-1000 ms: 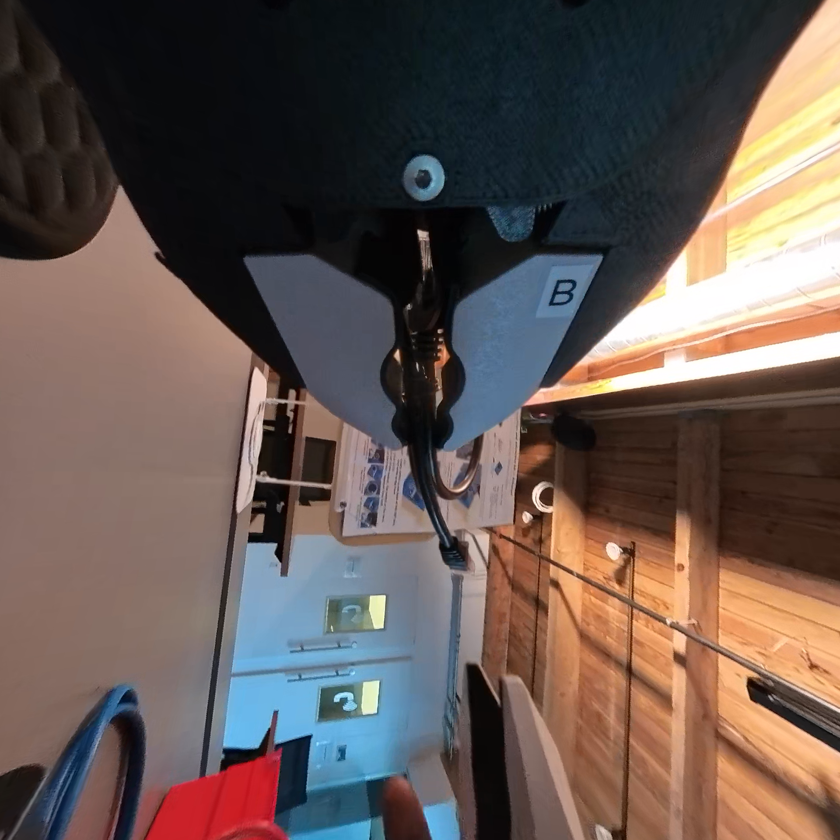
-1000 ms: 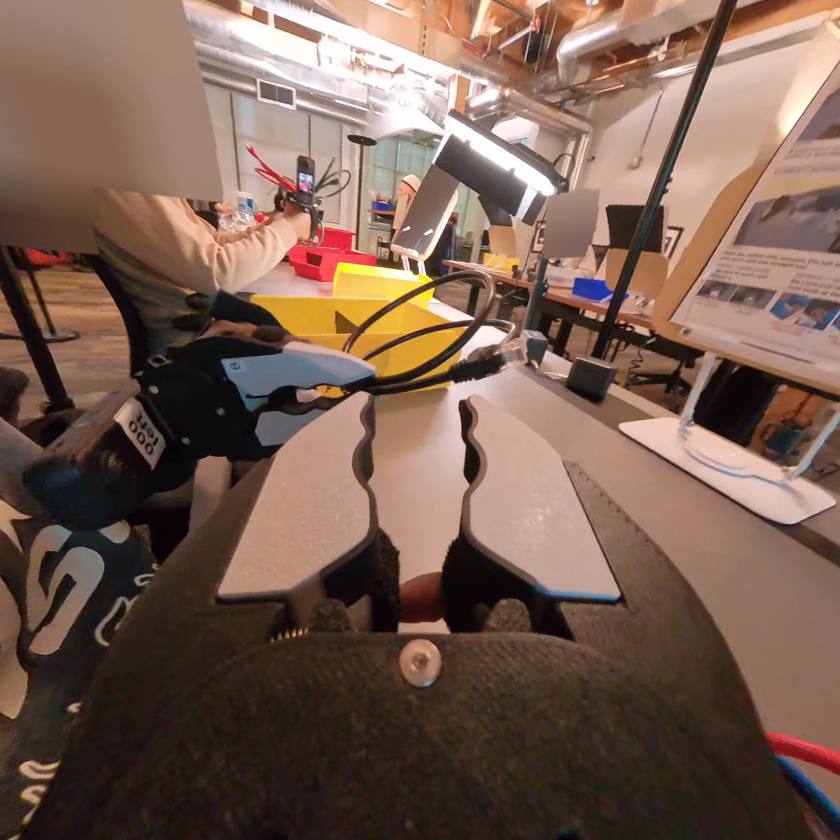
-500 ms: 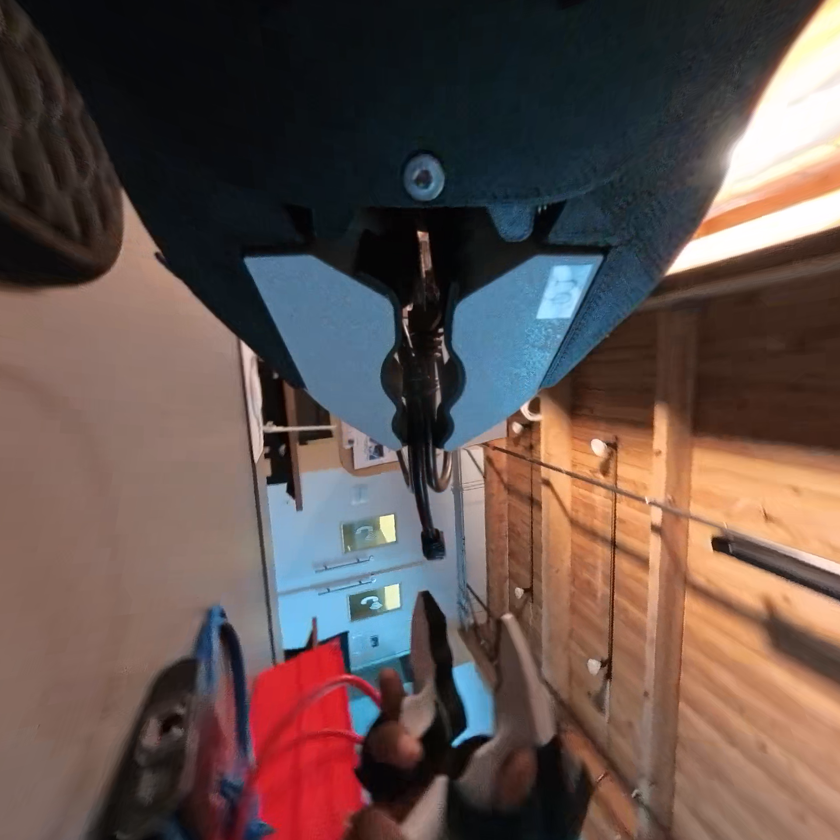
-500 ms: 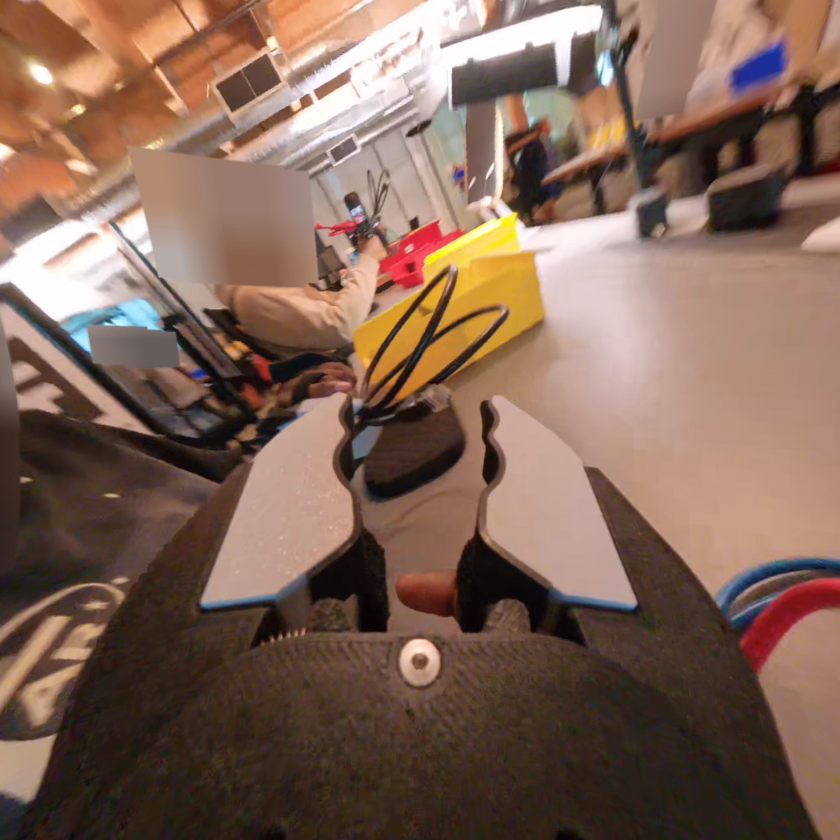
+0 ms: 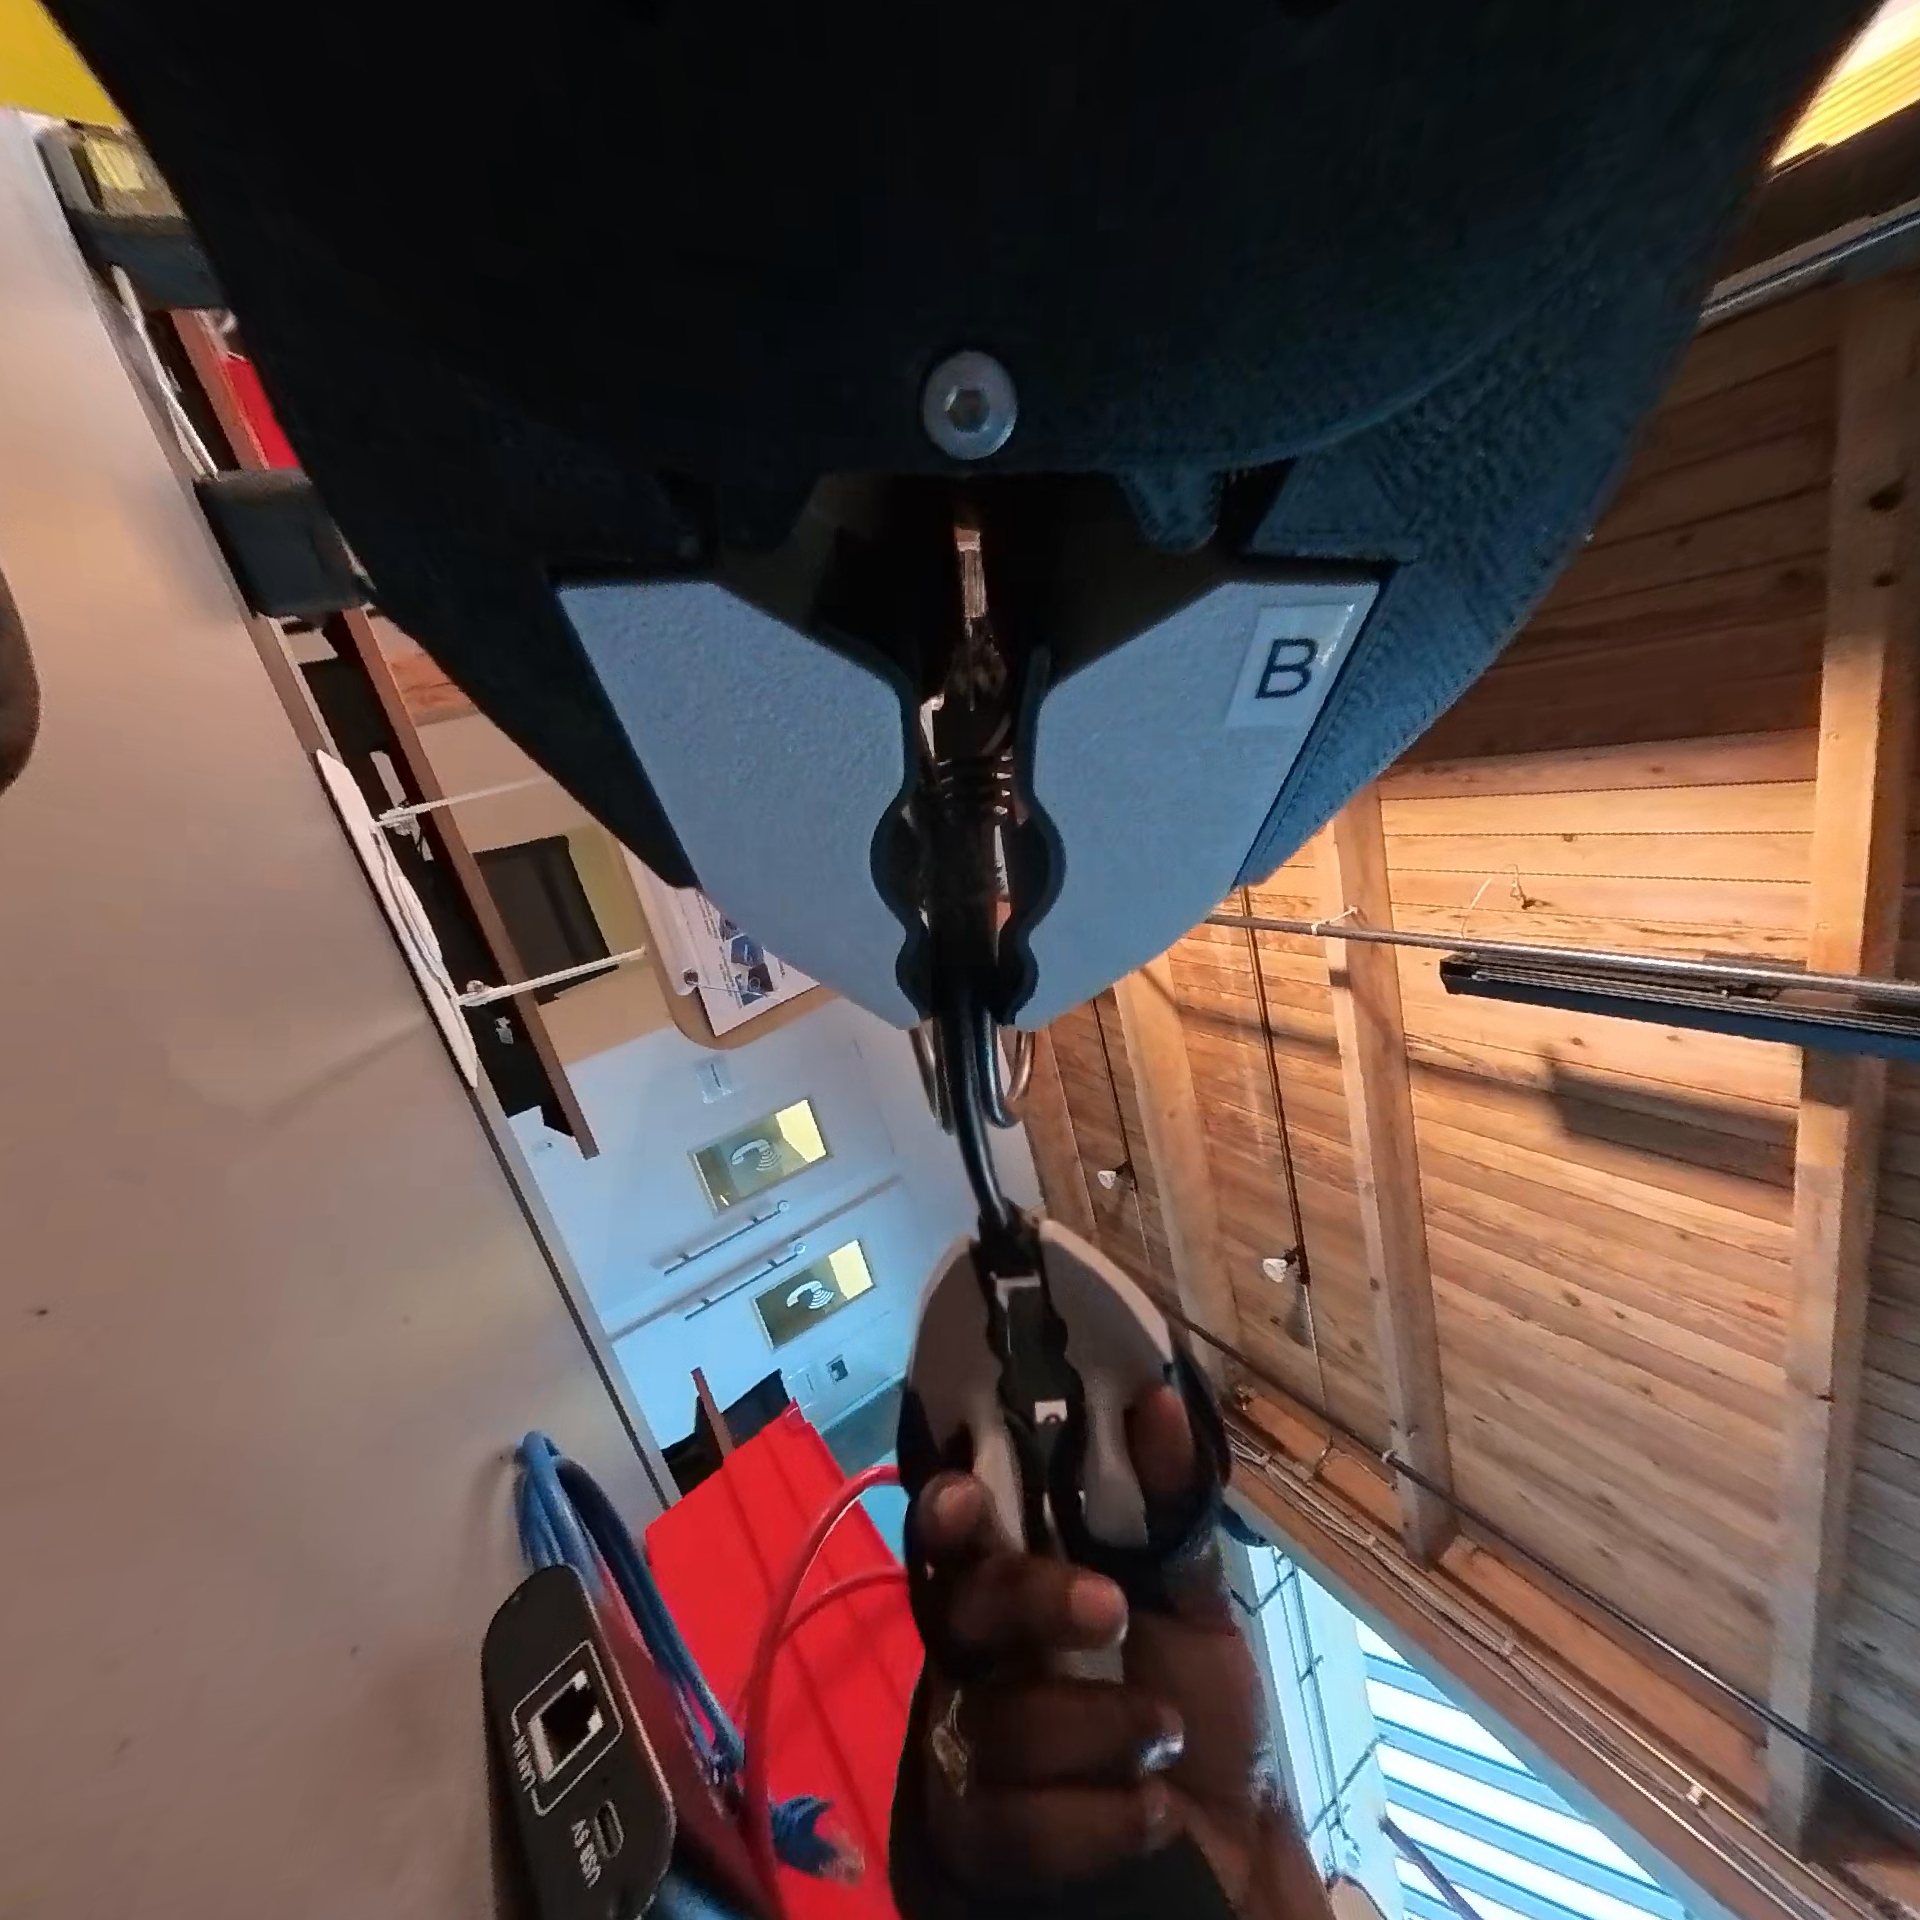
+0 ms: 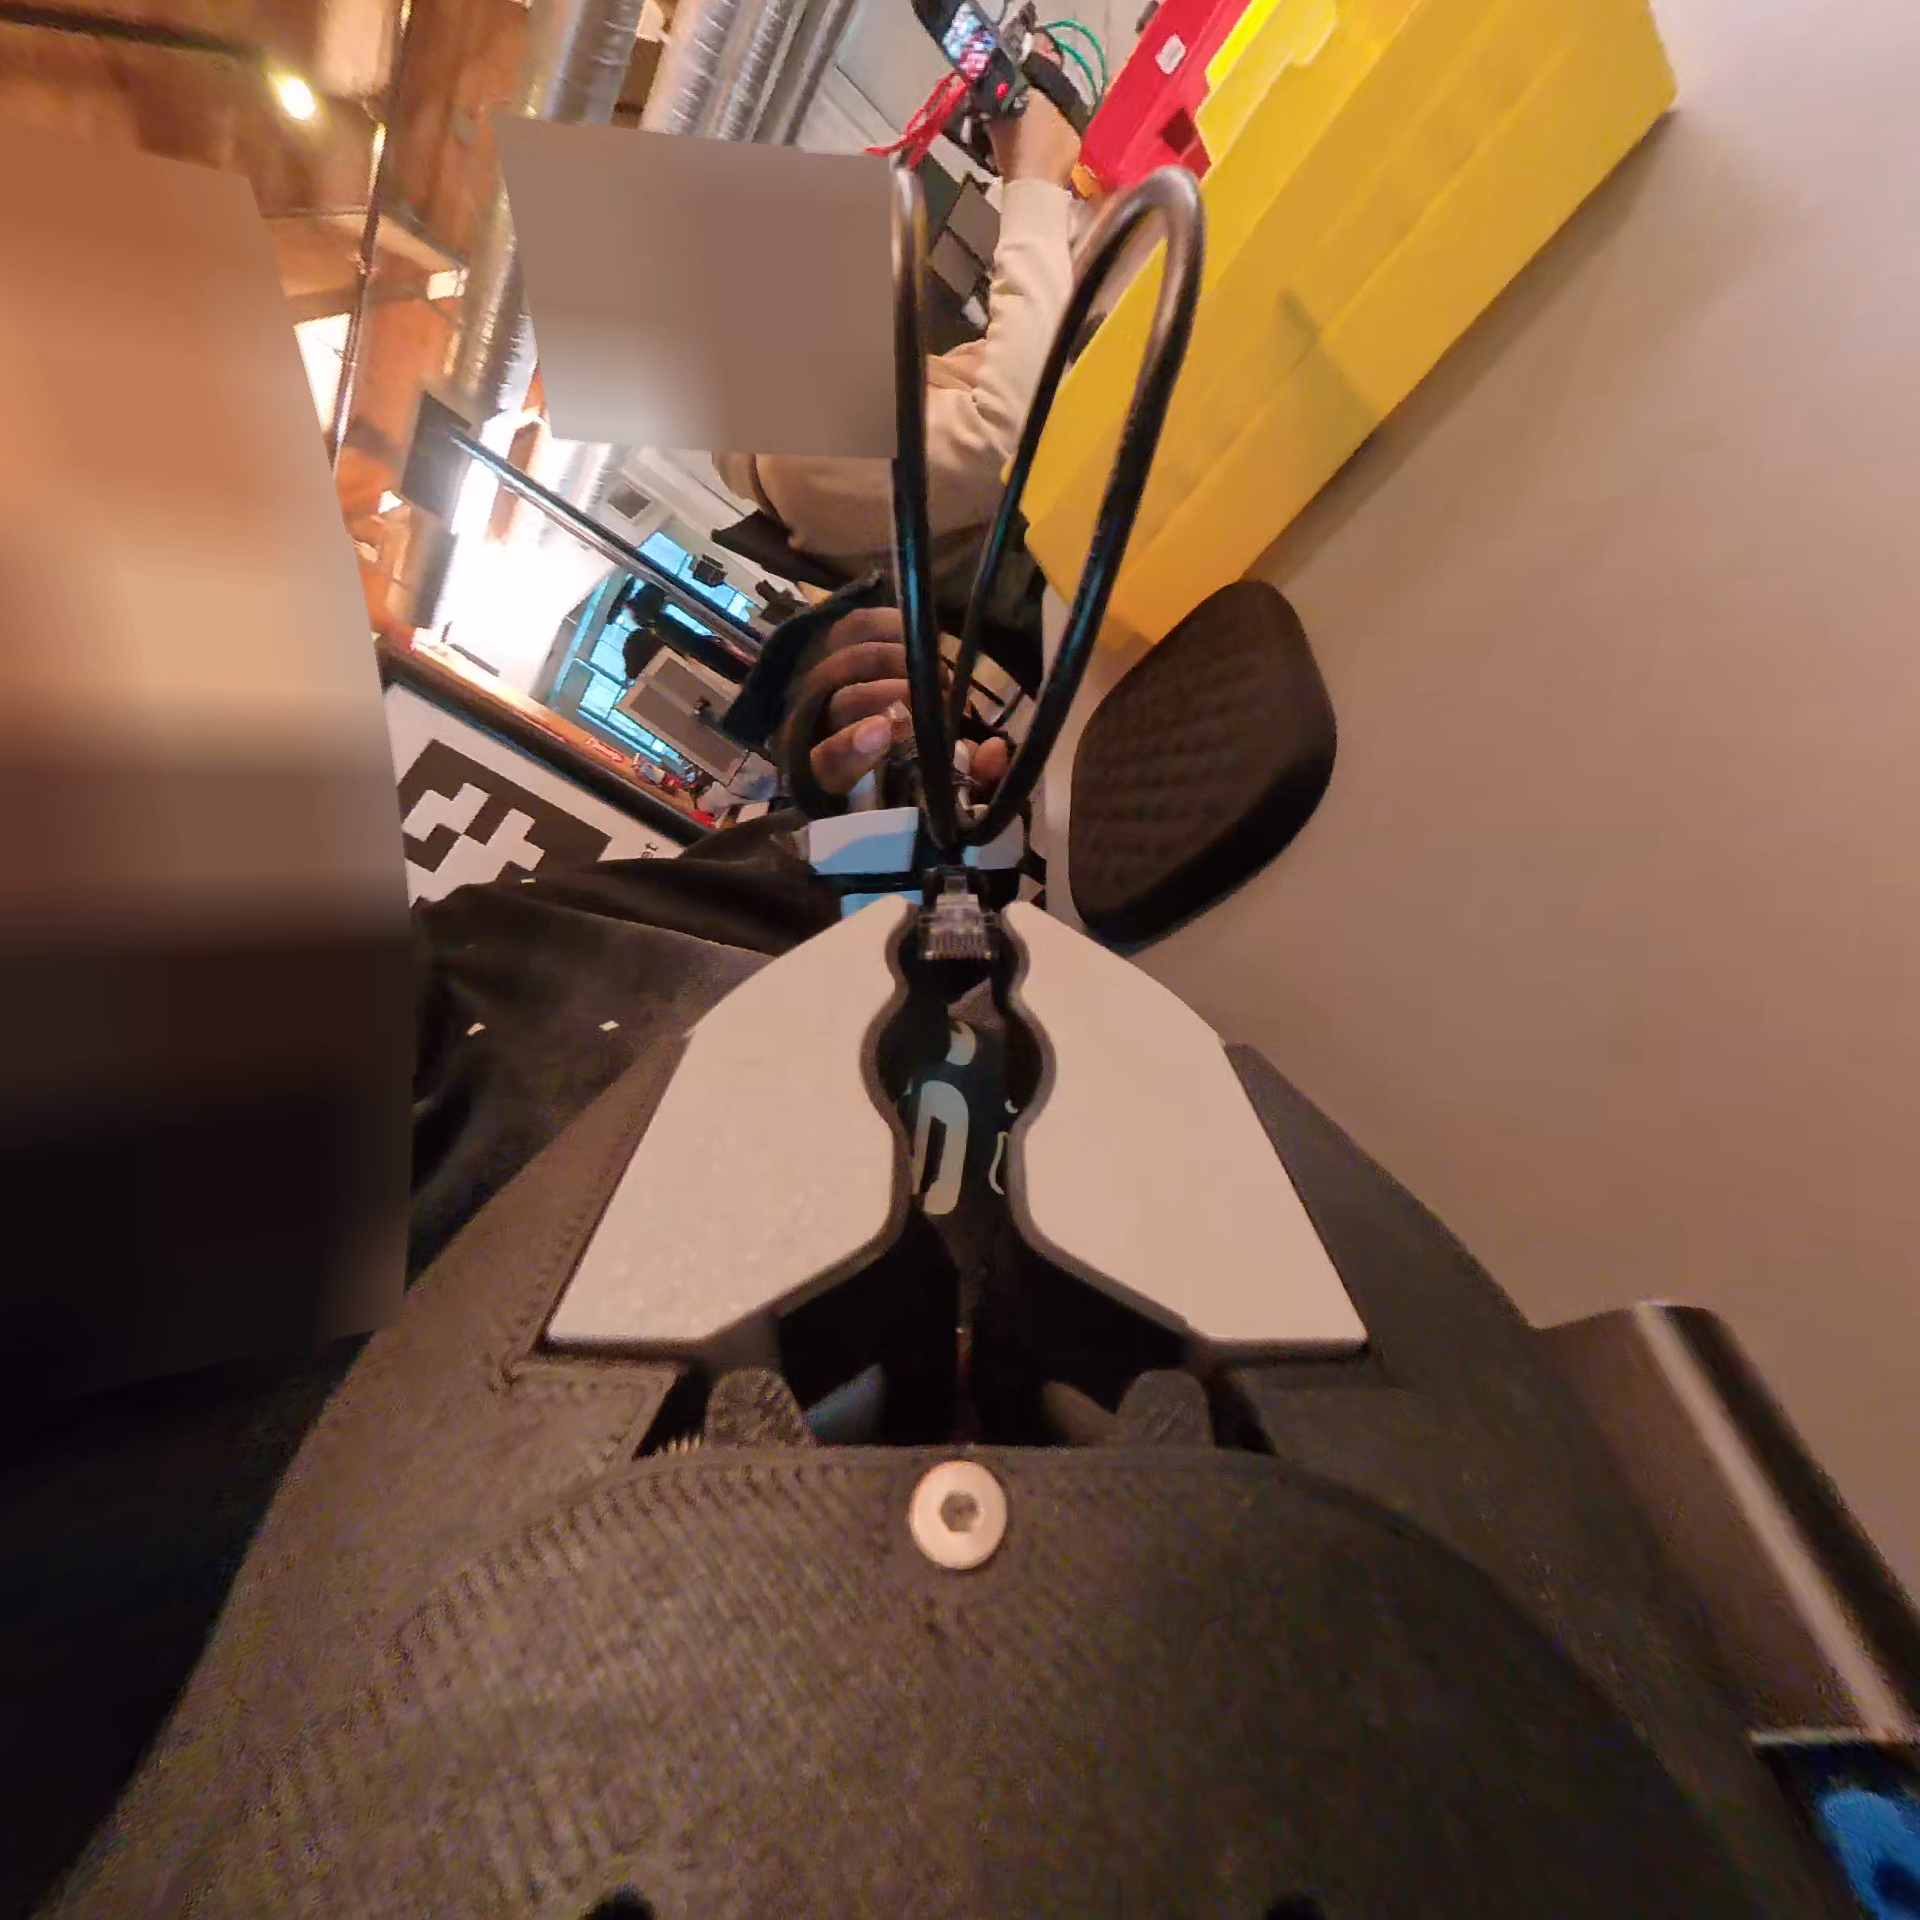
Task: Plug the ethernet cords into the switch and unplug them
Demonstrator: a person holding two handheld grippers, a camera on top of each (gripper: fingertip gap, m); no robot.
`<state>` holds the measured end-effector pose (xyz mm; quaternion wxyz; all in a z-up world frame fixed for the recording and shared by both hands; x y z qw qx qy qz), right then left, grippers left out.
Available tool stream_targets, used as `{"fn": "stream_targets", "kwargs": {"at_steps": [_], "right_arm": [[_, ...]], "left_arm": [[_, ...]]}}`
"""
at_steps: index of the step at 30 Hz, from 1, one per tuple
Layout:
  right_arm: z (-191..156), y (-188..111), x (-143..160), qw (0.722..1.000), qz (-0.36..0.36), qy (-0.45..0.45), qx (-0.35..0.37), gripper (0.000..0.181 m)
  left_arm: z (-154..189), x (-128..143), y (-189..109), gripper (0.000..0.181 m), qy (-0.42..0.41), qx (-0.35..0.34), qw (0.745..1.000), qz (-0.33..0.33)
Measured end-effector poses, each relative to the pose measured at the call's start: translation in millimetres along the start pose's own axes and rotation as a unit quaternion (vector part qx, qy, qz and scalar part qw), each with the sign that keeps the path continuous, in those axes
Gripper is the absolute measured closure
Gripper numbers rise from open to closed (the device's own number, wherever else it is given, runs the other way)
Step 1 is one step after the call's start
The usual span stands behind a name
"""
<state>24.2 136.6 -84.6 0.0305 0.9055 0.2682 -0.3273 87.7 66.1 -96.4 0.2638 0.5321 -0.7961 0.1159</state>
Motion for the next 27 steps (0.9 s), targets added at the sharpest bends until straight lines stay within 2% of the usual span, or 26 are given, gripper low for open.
{"fn": "stream_targets", "kwargs": {"at_steps": [2, 4, 6, 7, 8, 9, 10, 11, 12, 13, 14, 15, 17, 19, 20, 21, 22, 27], "right_arm": [[-3, 1, -1, 1.0, 0.007, -0.028, 0.001, 0.17], [-11, 1, -5, 0.996, 0.034, -0.08, 0.001, 0.17], [-22, -1, -12, 0.987, 0.081, -0.137, 0.005, 0.17], [-29, -4, -17, 0.98, 0.111, -0.167, 0.008, 0.17], [-35, -7, -22, 0.971, 0.14, -0.192, 0.013, 0.17], [-41, -10, -26, 0.962, 0.168, -0.217, 0.017, 0.17], [-46, -14, -30, 0.95, 0.199, -0.241, 0.022, 0.17], [-51, -17, -34, 0.937, 0.23, -0.259, 0.028, 0.171], [-55, -21, -37, 0.926, 0.26, -0.271, 0.031, 0.17], [-59, -24, -40, 0.916, 0.287, -0.279, 0.027, 0.17], [-62, -26, -41, 0.906, 0.312, -0.285, 0.02, 0.17], [-64, -27, -42, 0.898, 0.331, -0.289, 0.012, 0.17], [-66, -23, -41, 0.892, 0.346, -0.292, 0.004, 0.17], [-65, -14, -38, 0.892, 0.341, -0.296, 0.003, 0.17], [-65, -8, -35, 0.893, 0.335, -0.3, 0.0, 0.17], [-66, 0, -31, 0.896, 0.325, -0.304, -0.004, 0.17], [-66, 7, -27, 0.899, 0.312, -0.307, -0.008, 0.17], [-68, 35, -7, 0.912, 0.257, -0.32, -0.018, 0.17]], "left_arm": [[-1, 0, -1, 0.17, -0.001, -0.002, 1.0, -0.001], [-6, 6, -2, 0.17, -0.045, -0.015, 0.999, -0.011], [-19, 19, -7, 0.154, -0.148, -0.051, 0.987, -0.025], [-27, 29, -11, 0.144, -0.219, -0.078, 0.972, -0.035], [-34, 42, -16, 0.135, -0.305, -0.106, 0.945, -0.04], [-38, 55, -22, 0.129, -0.403, -0.138, 0.904, -0.04], [-41, 69, -30, 0.123, -0.508, -0.171, 0.844, -0.033], [-40, 81, -37, 0.117, -0.611, -0.204, 0.765, -0.018], [-37, 91, -44, 0.113, -0.708, -0.233, 0.666, 0.006], [-30, 98, -47, 0.111, -0.792, -0.251, 0.556, 0.039], [-22, 96, -43, 0.111, -0.853, -0.245, 0.453, 0.081], [-18, 84, -32, 0.112, -0.893, -0.204, 0.38, 0.132], [-17, 47, -6, 0.115, -0.929, -0.077, 0.287, 0.219], [-28, 22, 7, 0.117, -0.935, -0.013, 0.211, 0.286], [-33, 17, 10, 0.123, -0.934, -0.015, 0.183, 0.306], [-38, 14, 13, 0.127, -0.931, -0.024, 0.166, 0.323], [-44, 11, 13, 0.133, -0.926, -0.029, 0.162, 0.34], [-57, 4, 11, 0.151, -0.909, -0.025, 0.209, 0.36]]}}
Point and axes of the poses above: each gripper's, where its closed fingertips meet, y out along the fingers, x out of its underside, z = x × y across the jaws, the point moved 2 cm from there along -y, back along the fingers, and after that the axes turned 5 degrees about x, right-handed, at the moved point
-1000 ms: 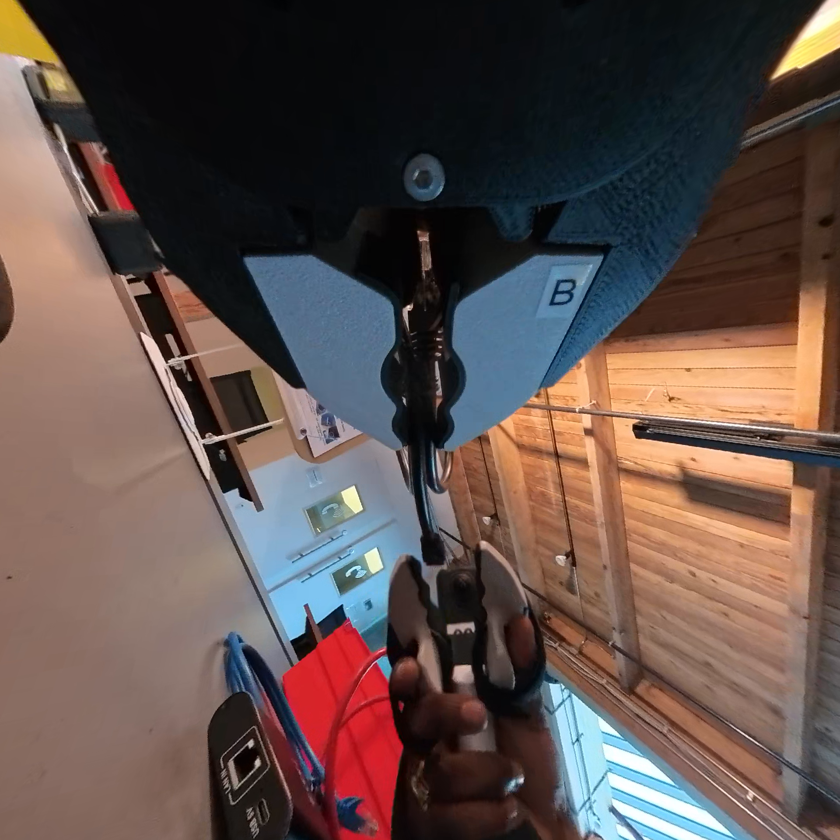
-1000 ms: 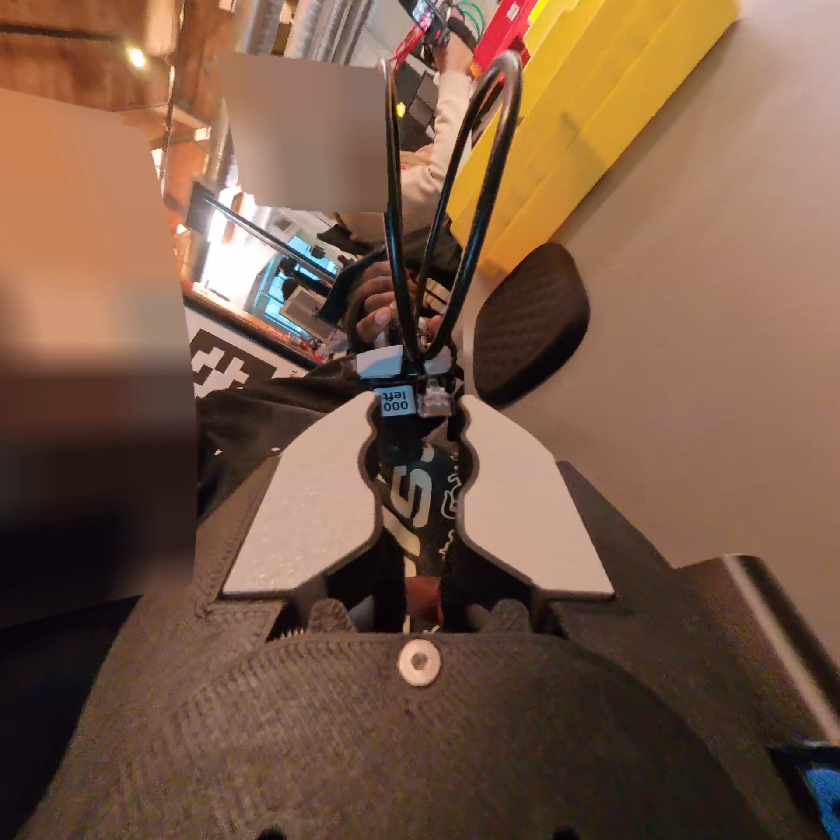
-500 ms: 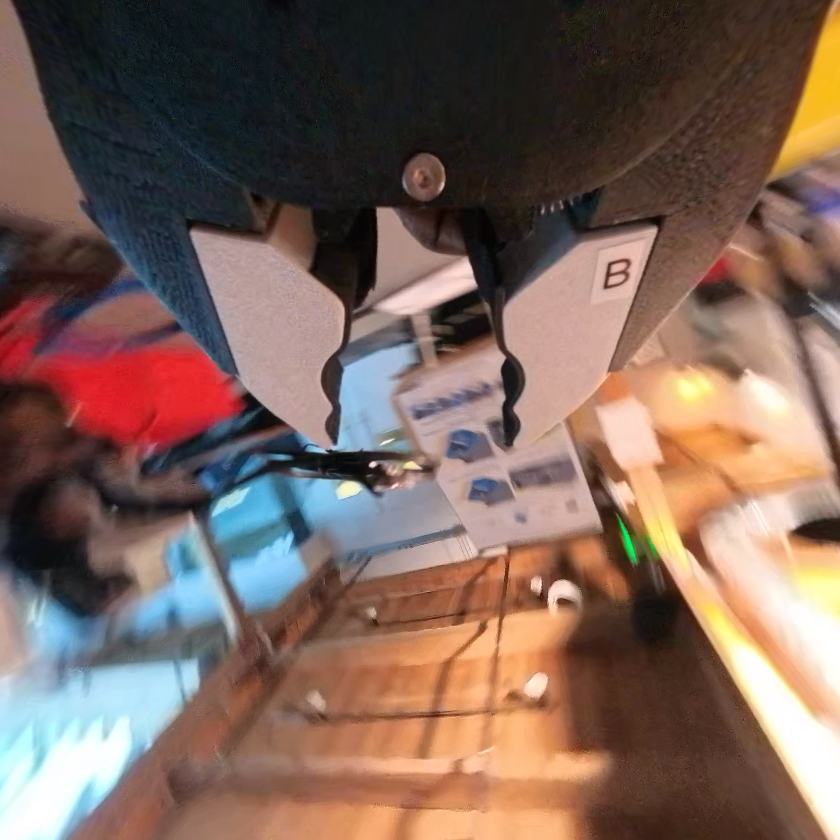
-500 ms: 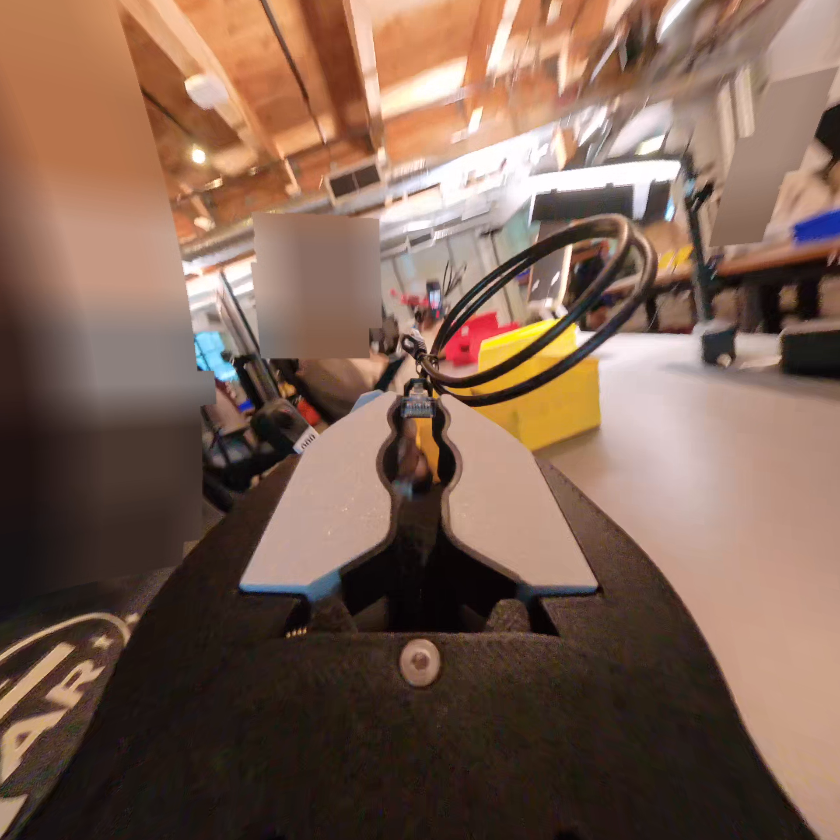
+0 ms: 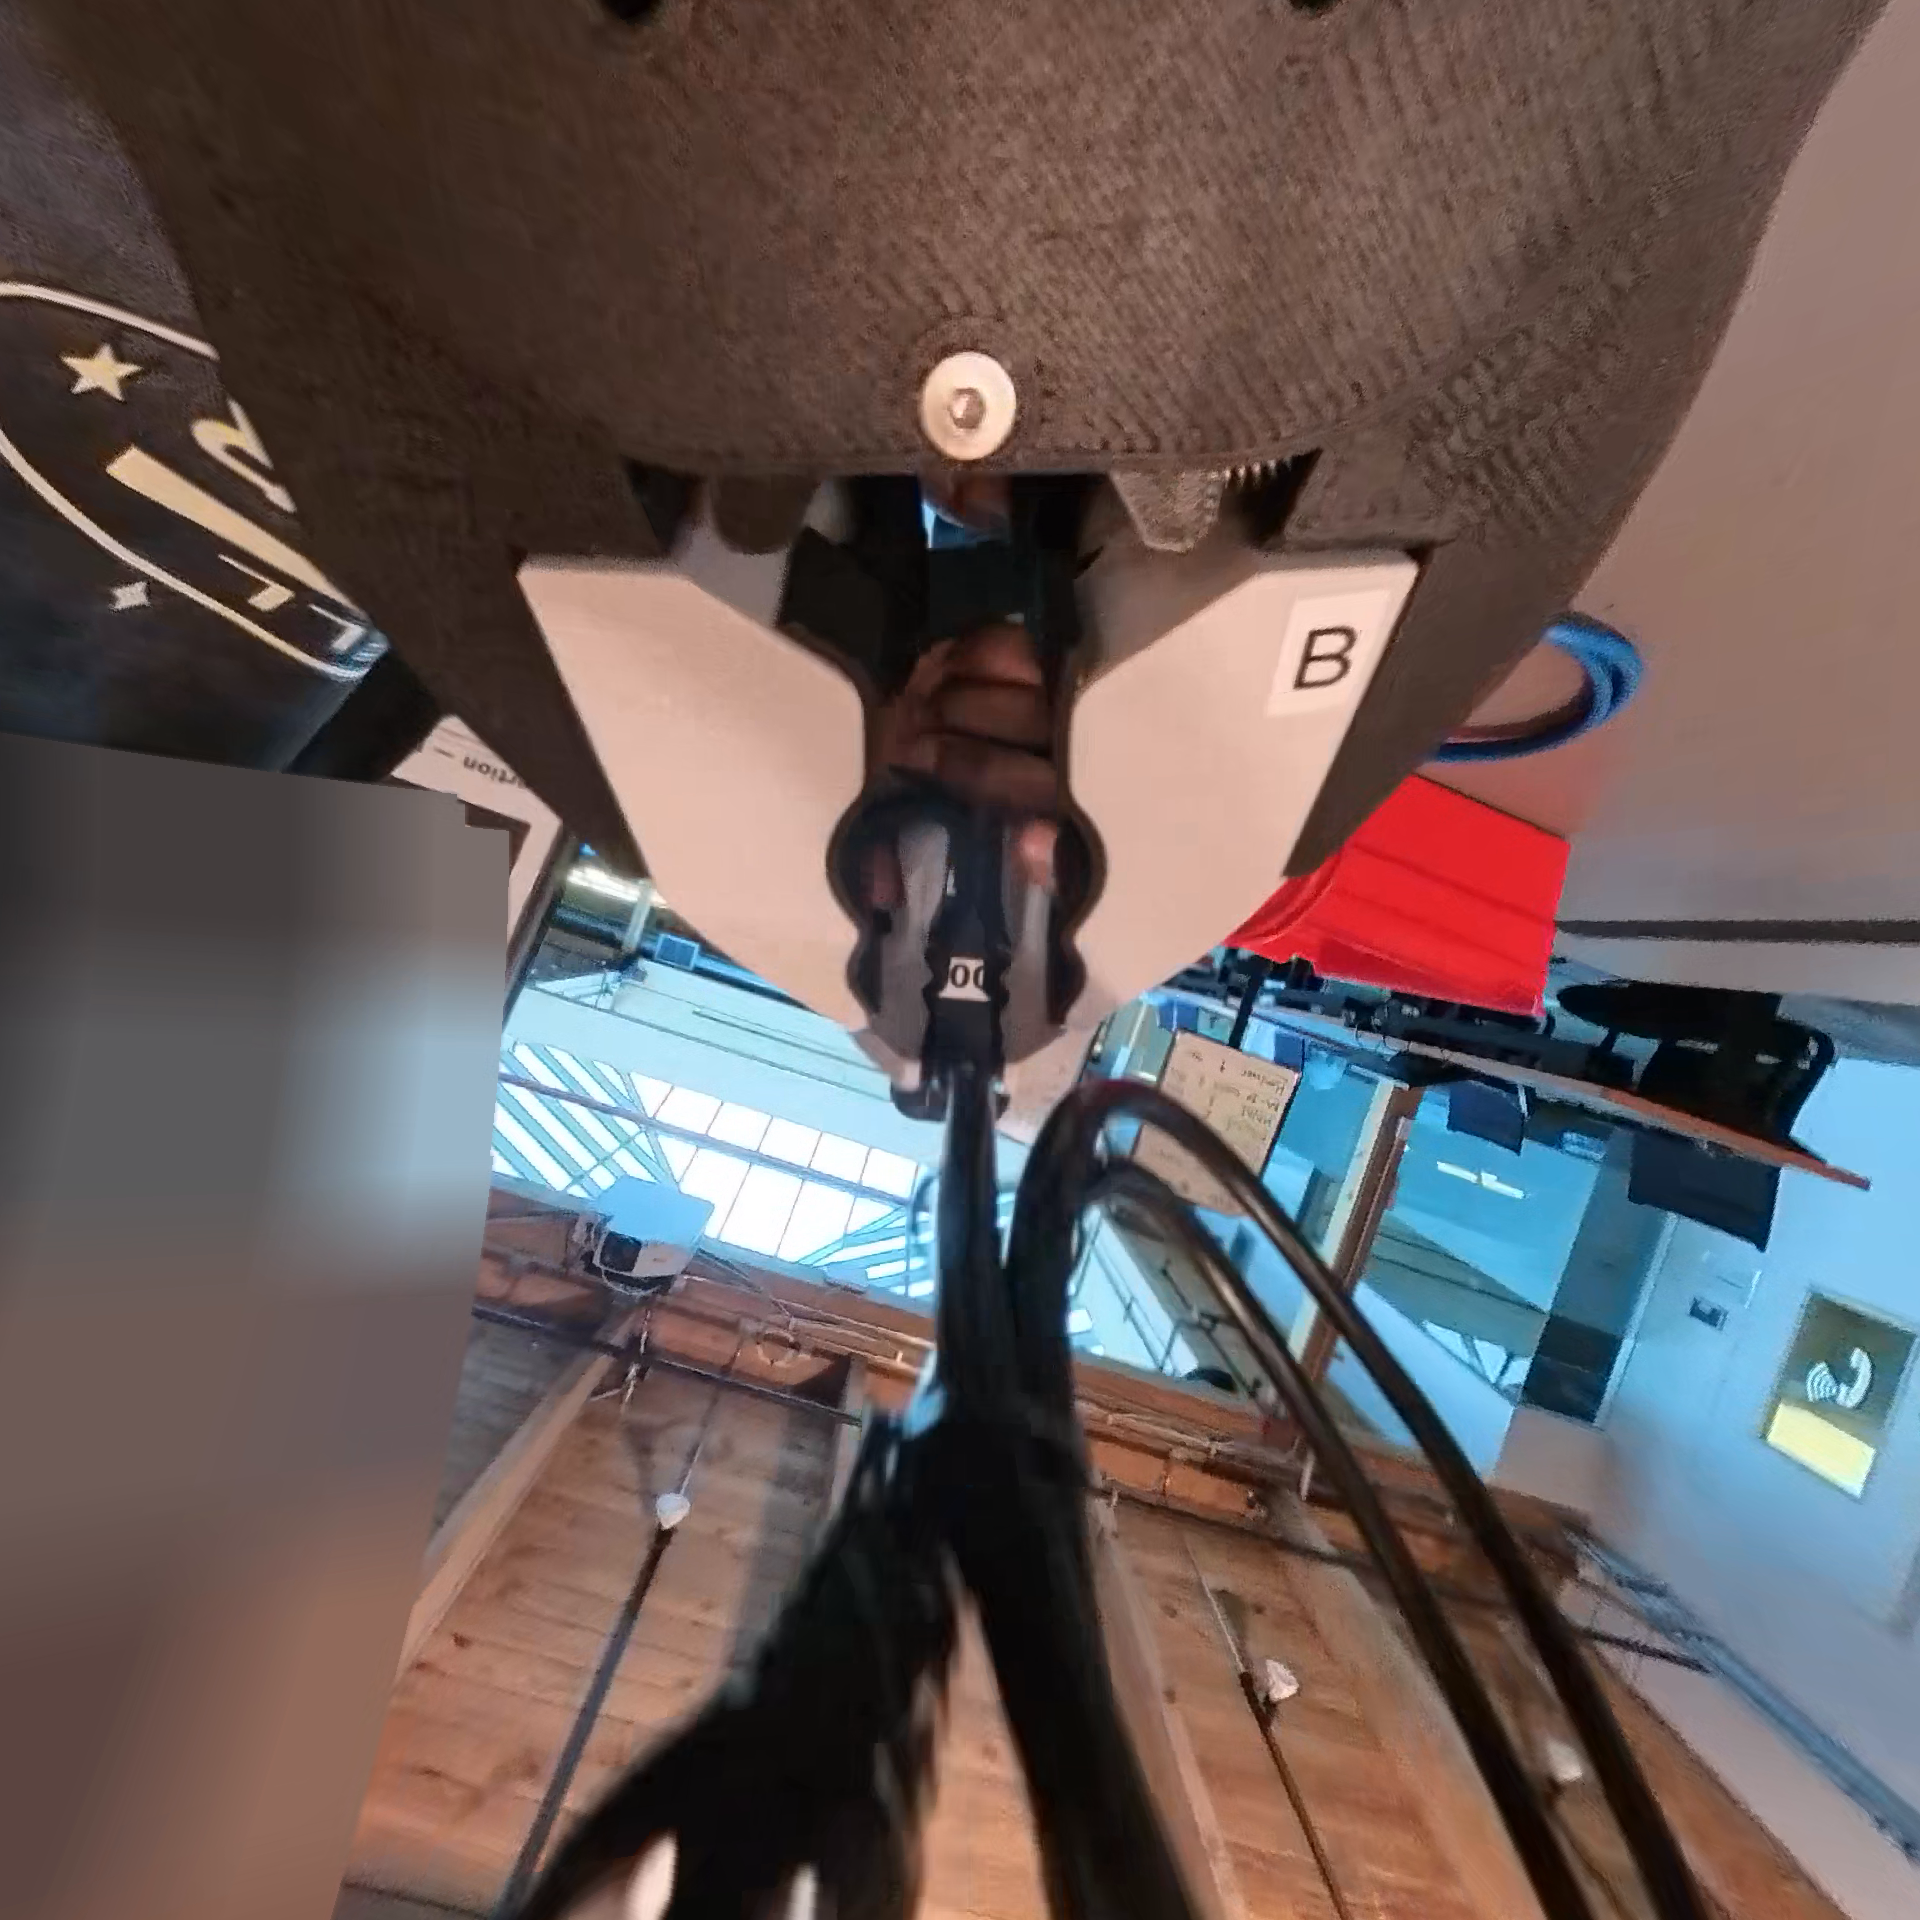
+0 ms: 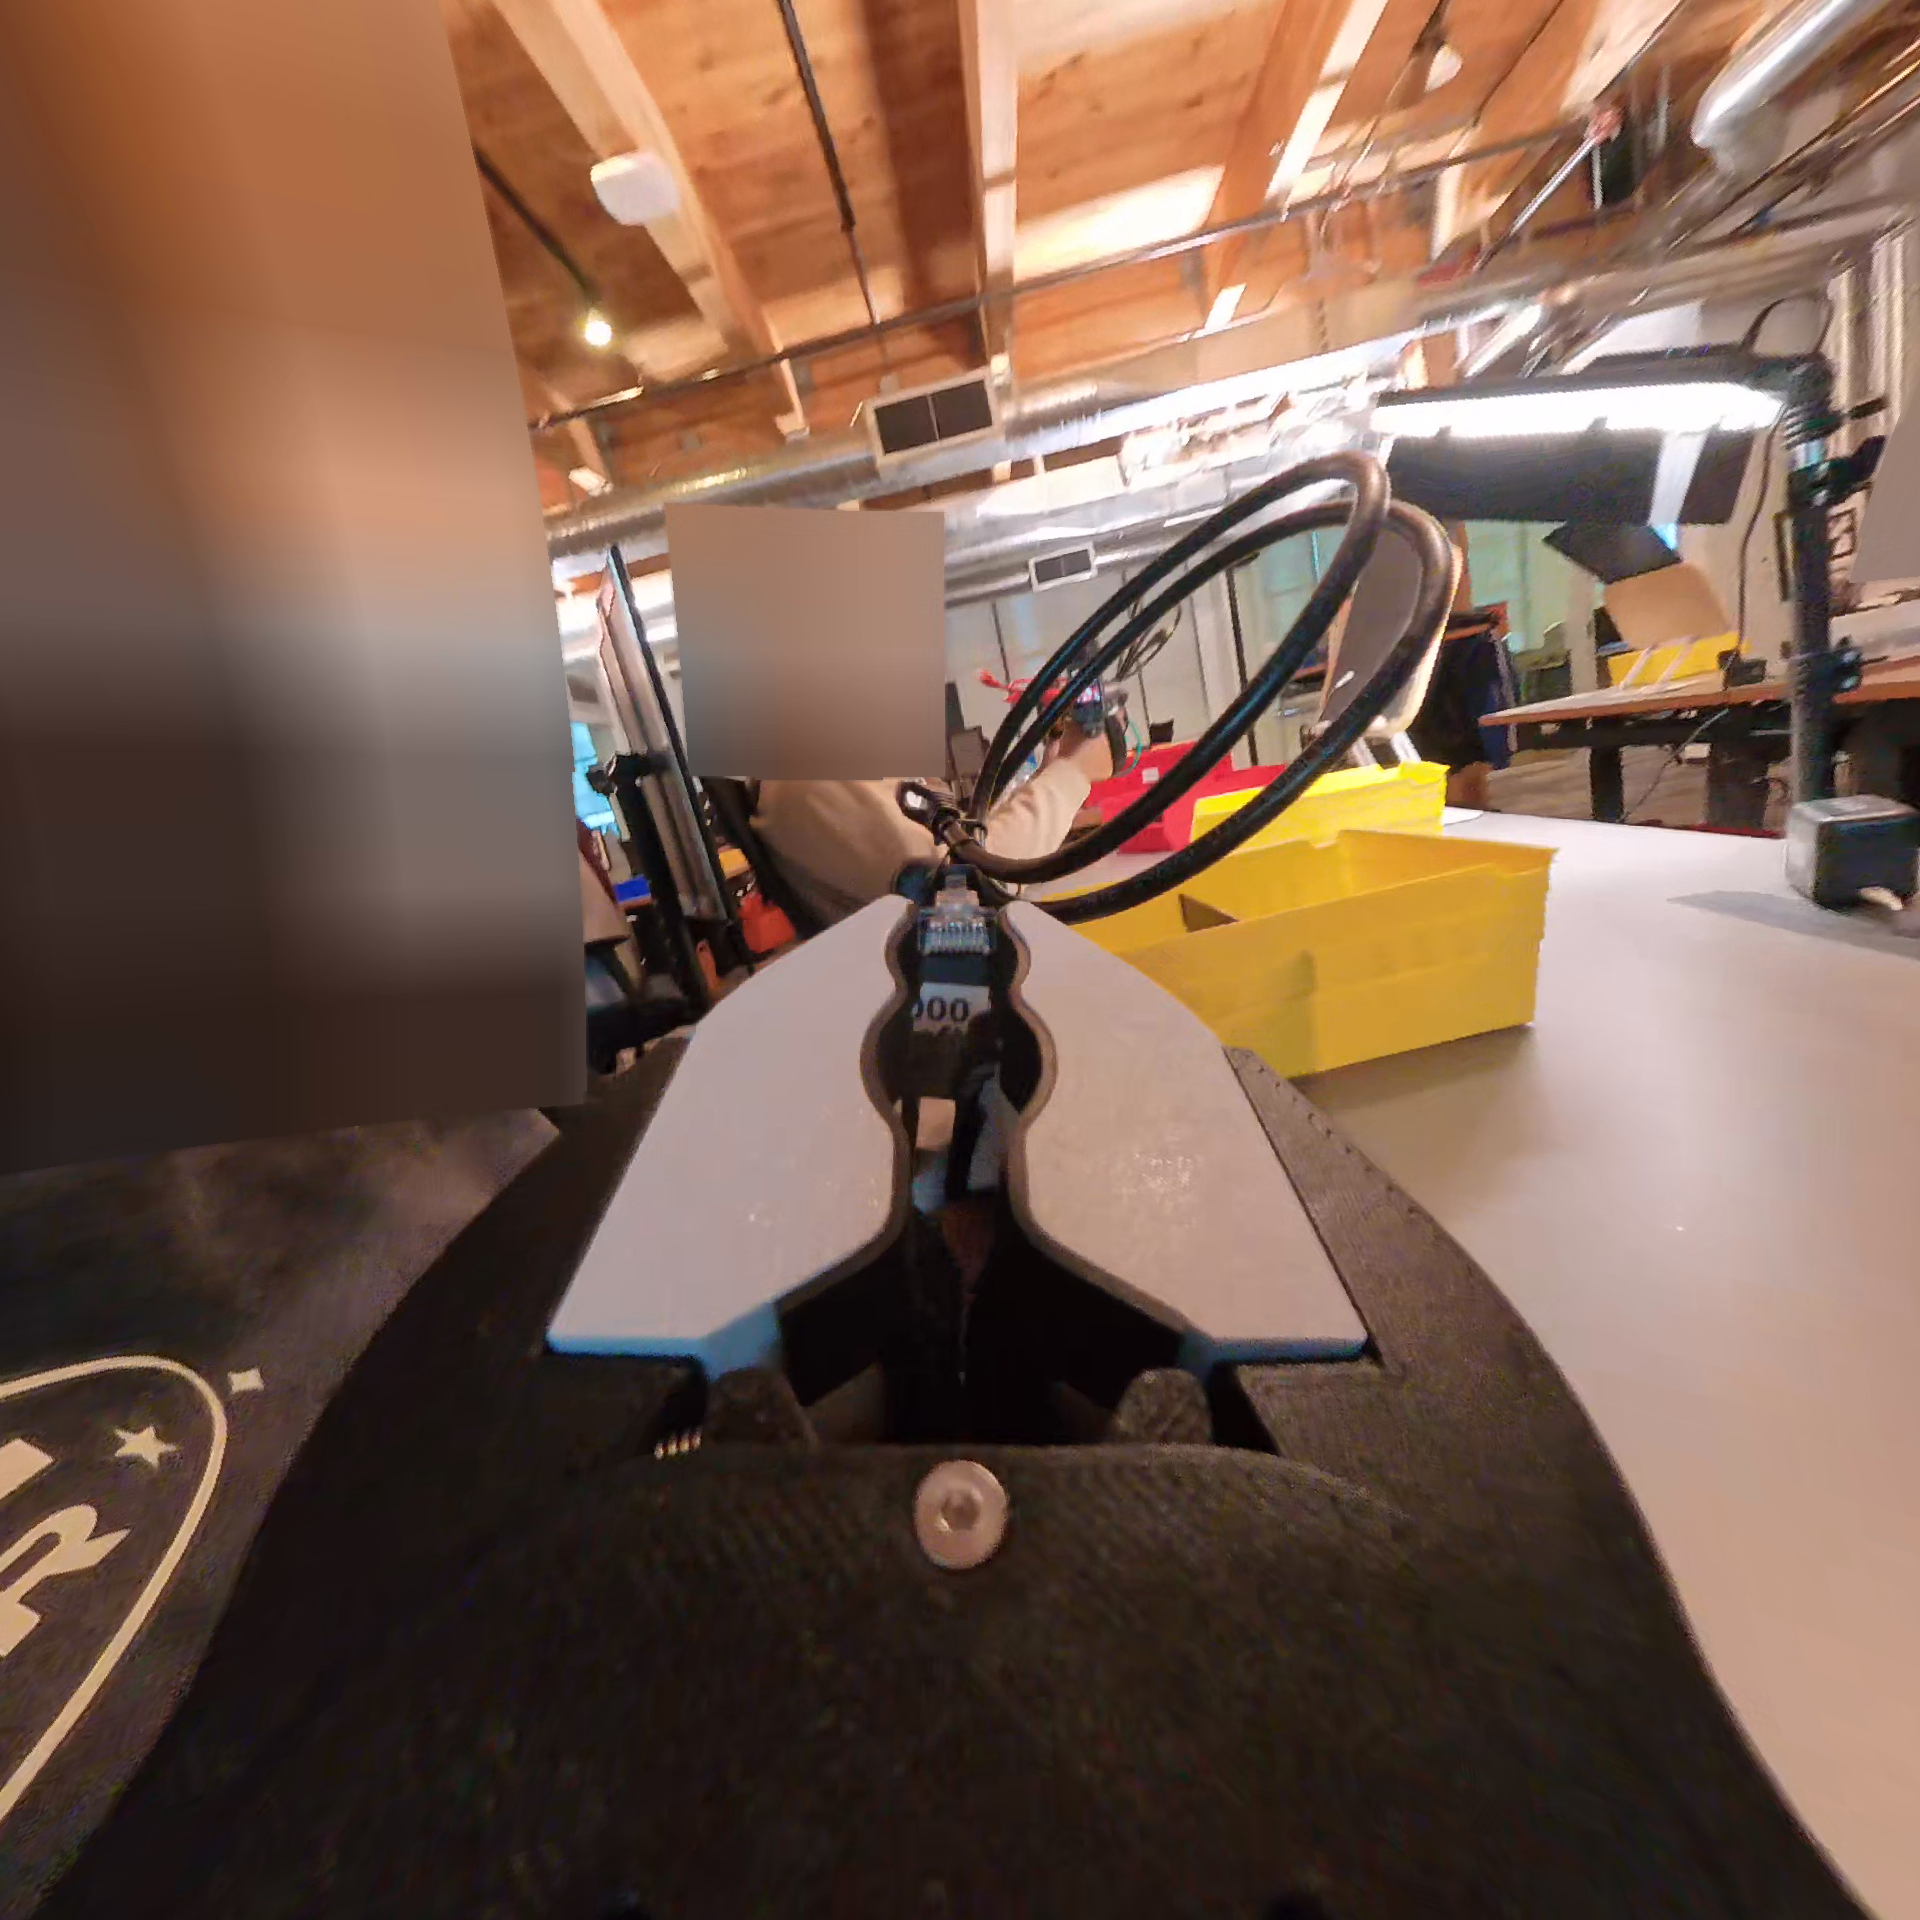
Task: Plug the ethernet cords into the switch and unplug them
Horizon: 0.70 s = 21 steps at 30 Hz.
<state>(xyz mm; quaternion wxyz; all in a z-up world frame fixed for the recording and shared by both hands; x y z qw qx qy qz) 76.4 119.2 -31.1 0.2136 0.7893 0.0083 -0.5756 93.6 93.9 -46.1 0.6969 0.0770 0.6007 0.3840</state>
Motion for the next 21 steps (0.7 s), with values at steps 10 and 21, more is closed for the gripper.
{"fn": "stream_targets", "kwargs": {"at_steps": [10, 21], "right_arm": [[-4, -2, 3, 0.999, -0.034, -0.04, 0.008, 0.163], [-11, -8, 12, 0.991, -0.1, -0.089, -0.01, 0.17]], "left_arm": [[3, -4, -10, 0.168, 0.04, 0.018, 0.999, -0.021], [9, 4, -14, 0.148, 0.095, 0.029, 0.99, -0.105]]}}
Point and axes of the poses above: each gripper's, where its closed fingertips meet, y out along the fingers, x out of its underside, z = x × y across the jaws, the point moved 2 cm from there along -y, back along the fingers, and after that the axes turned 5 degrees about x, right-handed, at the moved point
